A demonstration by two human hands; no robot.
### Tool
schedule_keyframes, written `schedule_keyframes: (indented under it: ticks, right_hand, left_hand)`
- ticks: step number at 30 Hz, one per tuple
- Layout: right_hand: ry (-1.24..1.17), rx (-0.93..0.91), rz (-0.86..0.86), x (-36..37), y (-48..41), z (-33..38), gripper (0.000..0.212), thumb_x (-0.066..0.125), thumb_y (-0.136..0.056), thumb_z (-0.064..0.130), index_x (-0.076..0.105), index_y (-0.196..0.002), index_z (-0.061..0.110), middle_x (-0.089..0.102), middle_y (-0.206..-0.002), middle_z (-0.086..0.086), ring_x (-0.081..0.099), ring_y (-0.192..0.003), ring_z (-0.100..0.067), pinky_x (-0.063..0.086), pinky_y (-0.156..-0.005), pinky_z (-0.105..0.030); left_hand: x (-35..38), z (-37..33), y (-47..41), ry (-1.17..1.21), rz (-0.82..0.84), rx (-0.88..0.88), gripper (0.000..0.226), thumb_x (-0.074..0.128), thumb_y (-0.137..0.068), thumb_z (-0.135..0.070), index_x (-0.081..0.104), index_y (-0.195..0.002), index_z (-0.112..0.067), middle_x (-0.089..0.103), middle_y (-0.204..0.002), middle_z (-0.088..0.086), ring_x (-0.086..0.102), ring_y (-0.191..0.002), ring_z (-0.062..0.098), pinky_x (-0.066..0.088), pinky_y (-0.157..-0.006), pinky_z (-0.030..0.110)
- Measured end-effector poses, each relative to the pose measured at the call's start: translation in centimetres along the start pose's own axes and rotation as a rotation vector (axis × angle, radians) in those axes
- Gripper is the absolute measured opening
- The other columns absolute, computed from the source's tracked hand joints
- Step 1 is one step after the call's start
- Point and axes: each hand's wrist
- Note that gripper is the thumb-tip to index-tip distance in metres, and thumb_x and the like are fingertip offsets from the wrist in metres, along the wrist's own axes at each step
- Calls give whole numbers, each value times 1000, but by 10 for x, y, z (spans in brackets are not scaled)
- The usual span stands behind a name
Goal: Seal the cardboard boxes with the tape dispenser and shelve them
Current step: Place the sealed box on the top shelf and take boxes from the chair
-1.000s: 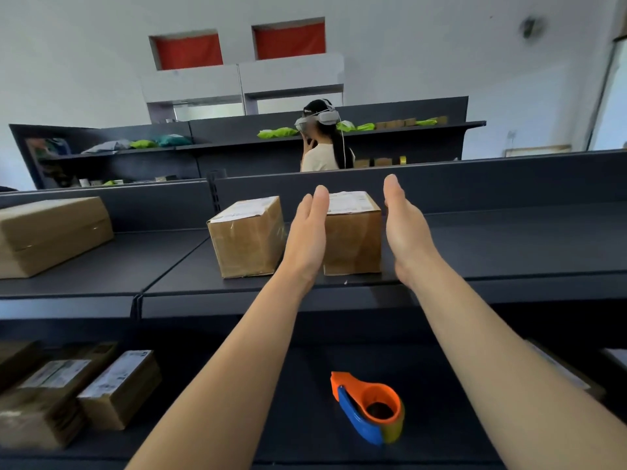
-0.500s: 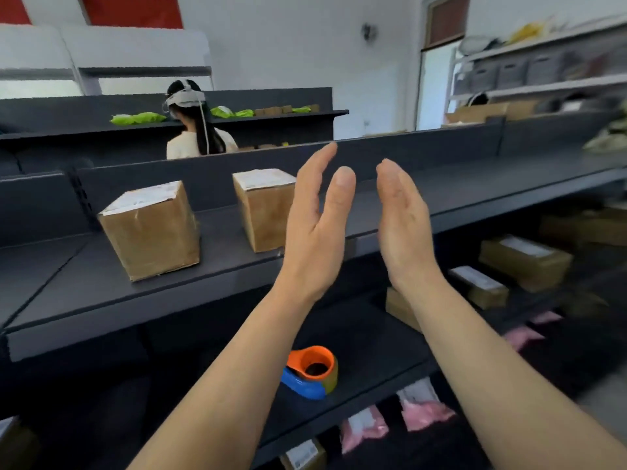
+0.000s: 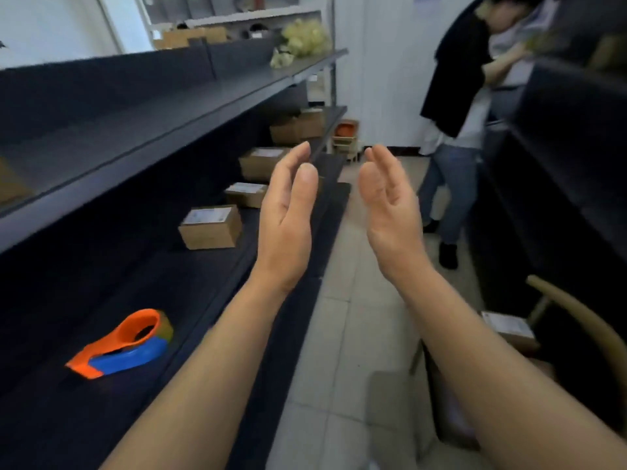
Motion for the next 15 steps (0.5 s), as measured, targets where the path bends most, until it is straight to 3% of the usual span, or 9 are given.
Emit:
schedule_keyframes:
  ticks: [2,6,9,12,15]
  right_hand:
    - [63,15,-122,-45,13,4,74,53,-81,45,34,-146,14,38,-151,0,36,-137,-7,31,-108,-15]
    - [192,35,-323,-131,39,8,67,54,-89,40,33,-147,14,37,-152,-2,36,-137,-8,32,-113,-24]
    - [264,76,-455,-190,57,4,70,54,-87,46,33,-147,16,37,-152,0,36,-137,-9,33,-110,-21]
    - [302,146,-554,-242,72,-6,78,55,-82,58,34,-147,19,38,-151,2,39,-136,-11,37,-111,-38]
    - [337,212,-609,-291,83,-22,67,54,-91,47,34,-147,18,39,-150,1,38,-136,-10,34,-109,-28]
  left_hand:
    - [41,4,8,88,95,-35,53,35,-96,-41,45,-138,-10,51,-135,-5,47,-127,3,37,-104,16]
    - [121,3,30,199,258,-71,51,38,-97,-37,44,-138,-6,50,-138,2,45,-129,6,36,-107,17]
    - [175,7,48,253,358,-114,41,37,-101,-24,44,-136,-5,51,-133,0,46,-126,6,37,-100,9]
    - [225,17,65,266,439,-179,39,37,-102,-25,44,-136,-9,51,-135,0,45,-127,4,35,-96,4]
    - [272,34,81,263,477,-252,40,38,-102,-27,46,-137,-9,52,-135,0,46,-125,2,35,-95,3]
Point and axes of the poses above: each hand's wrist, its own y-axis away from the middle knuckle, its own x-axis out of the palm, z = x × y
